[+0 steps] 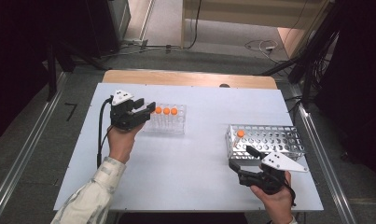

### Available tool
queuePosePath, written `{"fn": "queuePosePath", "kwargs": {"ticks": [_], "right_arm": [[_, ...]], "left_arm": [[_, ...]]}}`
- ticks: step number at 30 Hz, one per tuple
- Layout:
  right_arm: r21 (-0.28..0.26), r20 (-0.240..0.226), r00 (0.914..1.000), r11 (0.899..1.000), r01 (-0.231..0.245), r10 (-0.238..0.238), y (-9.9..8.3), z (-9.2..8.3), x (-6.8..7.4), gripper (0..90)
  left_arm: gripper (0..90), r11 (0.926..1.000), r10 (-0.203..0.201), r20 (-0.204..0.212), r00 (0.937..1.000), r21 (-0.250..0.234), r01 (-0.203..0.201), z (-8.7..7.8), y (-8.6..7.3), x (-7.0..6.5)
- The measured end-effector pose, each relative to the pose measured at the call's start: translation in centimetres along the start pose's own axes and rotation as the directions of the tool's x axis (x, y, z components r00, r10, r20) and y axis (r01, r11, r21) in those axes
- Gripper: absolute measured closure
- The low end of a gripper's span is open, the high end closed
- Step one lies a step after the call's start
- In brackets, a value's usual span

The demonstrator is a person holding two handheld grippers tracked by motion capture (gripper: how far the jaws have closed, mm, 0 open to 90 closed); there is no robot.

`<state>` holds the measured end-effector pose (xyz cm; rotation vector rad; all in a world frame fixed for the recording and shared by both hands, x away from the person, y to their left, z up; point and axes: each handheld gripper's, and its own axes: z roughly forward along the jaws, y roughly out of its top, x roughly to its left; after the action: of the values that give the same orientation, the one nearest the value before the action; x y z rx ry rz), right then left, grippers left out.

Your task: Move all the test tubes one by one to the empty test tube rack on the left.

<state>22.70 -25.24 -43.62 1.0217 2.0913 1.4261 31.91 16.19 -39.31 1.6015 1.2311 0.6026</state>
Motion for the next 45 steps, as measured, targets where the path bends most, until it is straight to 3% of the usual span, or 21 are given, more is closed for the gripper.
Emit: {"fn": "queuePosePath", "kwargs": {"ticks": [8,14,22,28,33,45], "right_arm": [[0.004,0.013,0.9999,1.0,-0.001,0.001,-0.1,0.1,-0.3,18.3],[0.006,0.027,0.9996,1.0,0.003,-0.003,-0.2,0.1,-0.5,18.3],[0.0,0.073,0.9974,1.0,0.002,-0.002,-0.4,0.7,-1.4,18.7],[0.005,0.149,0.9888,1.0,0.002,-0.002,-0.8,2.2,-2.8,22.8],[0.009,0.185,0.9828,1.0,-0.001,-0.001,-0.9,3.4,-3.6,28.3],[0.012,0.207,0.9781,1.0,0.02,-0.022,-0.9,5.0,-4.0,42.2]], "left_arm": [[32.4,0.9998,0.011,0.0,0.9999,-0.015,-0.011,-1.9,-0.5,-1.0],[25.9,0.9993,0.006,0.016,0.9999,-0.038,-0.005,-3.4,-1.6,-1.9],[24.7,0.9996,0.003,0.033,0.9994,-0.03,-0.002,-4.8,-4.7,-2.5],[24.5,0.9996,-0.015,0.027,0.9995,-0.024,0.015,-5.7,-6.6,-2.3],[24.4,0.9992,-0.031,0.027,0.9992,-0.023,0.032,-6.2,-7.8,-2.0],[24.0,0.9998,-0.022,0.035,0.9991,0.003,0.022,-5.9,-8.8,-2.2]]}}
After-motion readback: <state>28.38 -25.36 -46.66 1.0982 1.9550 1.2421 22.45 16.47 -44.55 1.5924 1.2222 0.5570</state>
